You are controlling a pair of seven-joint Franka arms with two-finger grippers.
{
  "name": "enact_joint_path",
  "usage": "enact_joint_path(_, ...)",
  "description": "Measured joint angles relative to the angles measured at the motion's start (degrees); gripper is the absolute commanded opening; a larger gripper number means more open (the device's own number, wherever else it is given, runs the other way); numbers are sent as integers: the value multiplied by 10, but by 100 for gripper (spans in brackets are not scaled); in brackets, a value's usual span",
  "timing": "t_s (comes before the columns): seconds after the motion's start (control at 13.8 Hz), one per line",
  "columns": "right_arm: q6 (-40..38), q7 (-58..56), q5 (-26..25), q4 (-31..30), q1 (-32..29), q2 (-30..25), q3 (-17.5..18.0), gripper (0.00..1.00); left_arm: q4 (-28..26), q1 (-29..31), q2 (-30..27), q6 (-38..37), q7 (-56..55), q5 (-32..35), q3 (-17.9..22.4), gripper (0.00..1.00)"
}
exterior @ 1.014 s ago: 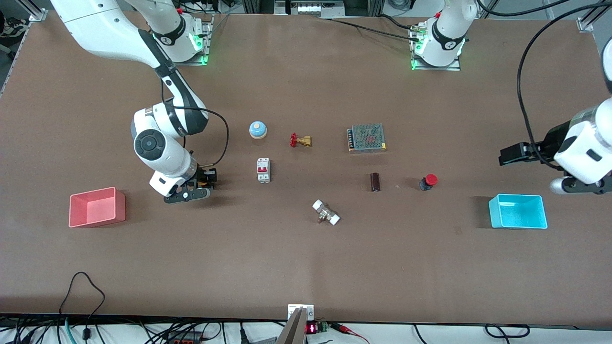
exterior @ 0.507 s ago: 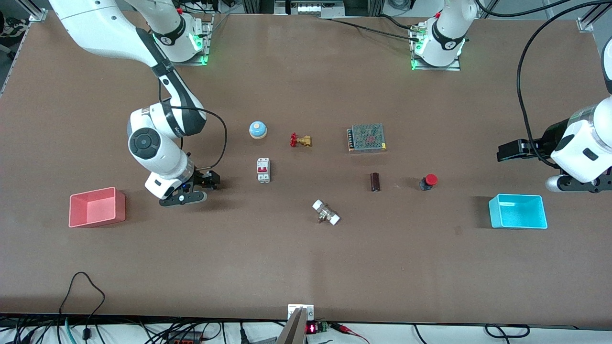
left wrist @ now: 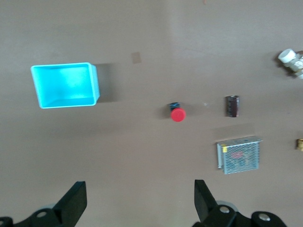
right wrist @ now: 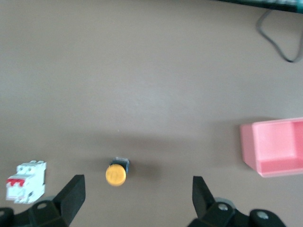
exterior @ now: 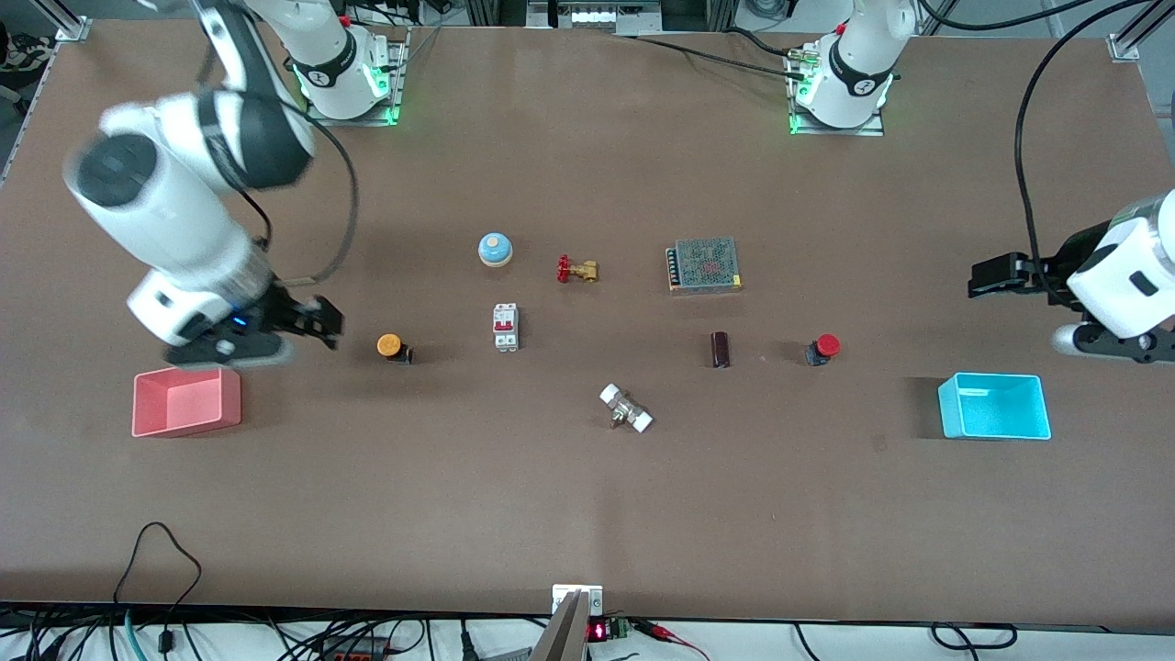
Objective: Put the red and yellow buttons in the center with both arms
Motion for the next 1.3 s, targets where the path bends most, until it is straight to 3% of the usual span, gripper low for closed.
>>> enact_joint_path(0.22, -105, -4, 42, 26, -10, -78, -53, 100, -152, -37, -116, 79, 7, -5, 50, 100)
enact_joint_path(0.43, -185, -14, 66, 46, -4, -103, -94, 100, -232, -61, -188, 103, 7, -5, 72, 100)
enact_joint_path(1.3, -221, -14, 53, 75, 36, -81, -100, 100, -228, -66, -183, 98, 25, -5, 74, 100)
